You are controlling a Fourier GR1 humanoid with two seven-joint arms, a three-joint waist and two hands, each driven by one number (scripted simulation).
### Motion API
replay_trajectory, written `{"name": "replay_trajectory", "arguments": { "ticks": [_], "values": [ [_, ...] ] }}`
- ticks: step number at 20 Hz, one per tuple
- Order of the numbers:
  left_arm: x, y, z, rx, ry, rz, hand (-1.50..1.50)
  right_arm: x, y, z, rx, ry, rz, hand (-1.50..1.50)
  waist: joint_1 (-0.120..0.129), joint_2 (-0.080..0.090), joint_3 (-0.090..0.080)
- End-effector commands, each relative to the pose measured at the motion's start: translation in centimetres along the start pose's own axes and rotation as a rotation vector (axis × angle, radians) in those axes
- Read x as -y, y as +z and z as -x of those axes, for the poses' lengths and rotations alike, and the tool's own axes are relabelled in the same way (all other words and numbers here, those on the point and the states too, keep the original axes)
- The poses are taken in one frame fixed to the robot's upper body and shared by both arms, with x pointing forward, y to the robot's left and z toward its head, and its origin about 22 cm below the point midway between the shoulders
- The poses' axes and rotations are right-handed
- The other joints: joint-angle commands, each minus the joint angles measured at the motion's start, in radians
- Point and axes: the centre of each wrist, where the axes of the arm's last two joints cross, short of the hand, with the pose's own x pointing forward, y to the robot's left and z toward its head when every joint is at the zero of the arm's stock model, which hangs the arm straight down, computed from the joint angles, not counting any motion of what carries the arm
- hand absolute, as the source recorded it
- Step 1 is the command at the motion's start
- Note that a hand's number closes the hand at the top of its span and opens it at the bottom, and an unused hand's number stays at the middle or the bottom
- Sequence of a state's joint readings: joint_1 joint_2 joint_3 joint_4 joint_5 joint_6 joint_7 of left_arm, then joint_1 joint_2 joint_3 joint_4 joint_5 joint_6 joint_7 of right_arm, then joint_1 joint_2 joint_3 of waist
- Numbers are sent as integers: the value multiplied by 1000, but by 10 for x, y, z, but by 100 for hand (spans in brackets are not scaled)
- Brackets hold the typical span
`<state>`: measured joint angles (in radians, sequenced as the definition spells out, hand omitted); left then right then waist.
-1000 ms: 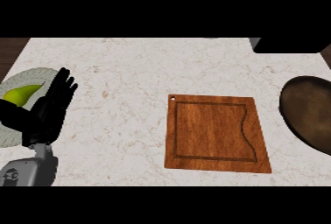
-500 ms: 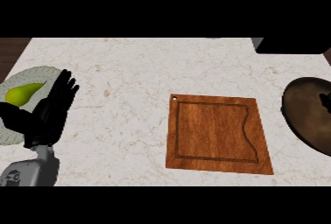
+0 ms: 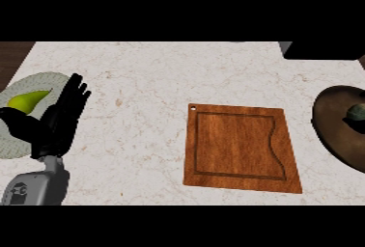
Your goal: Pick the squash from the cutting board and place it in the pan
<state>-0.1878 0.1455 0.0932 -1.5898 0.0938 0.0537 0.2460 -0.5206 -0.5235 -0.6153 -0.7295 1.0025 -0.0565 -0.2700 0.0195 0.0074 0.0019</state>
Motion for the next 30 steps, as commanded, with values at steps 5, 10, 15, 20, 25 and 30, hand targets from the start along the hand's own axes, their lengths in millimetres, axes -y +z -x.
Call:
{"name": "replay_trajectory", "arguments": {
  "ticks": [5,10,15,20,25,30],
  "values": [
    [0,-5,-6,-11,-5,-12,0,-17,13,42,39,-162,-8,-150,-8,-2,0],
    [-5,6,11,-16,17,-17,0,17,8,54,46,-450,132,-150,-11,-3,1],
    [-22,9,-1,-12,-7,-4,0,64,25,96,34,-683,138,-150,-20,-8,0],
    [-13,8,-2,5,-13,-34,0,86,87,162,86,-816,125,-150,-35,-9,1],
    [-22,2,0,-14,4,-31,0,121,118,188,143,-895,56,-150,-31,-8,0],
    [-17,4,6,2,5,-36,0,114,143,204,137,-875,93,-150,-24,-5,3]
  ]
}}
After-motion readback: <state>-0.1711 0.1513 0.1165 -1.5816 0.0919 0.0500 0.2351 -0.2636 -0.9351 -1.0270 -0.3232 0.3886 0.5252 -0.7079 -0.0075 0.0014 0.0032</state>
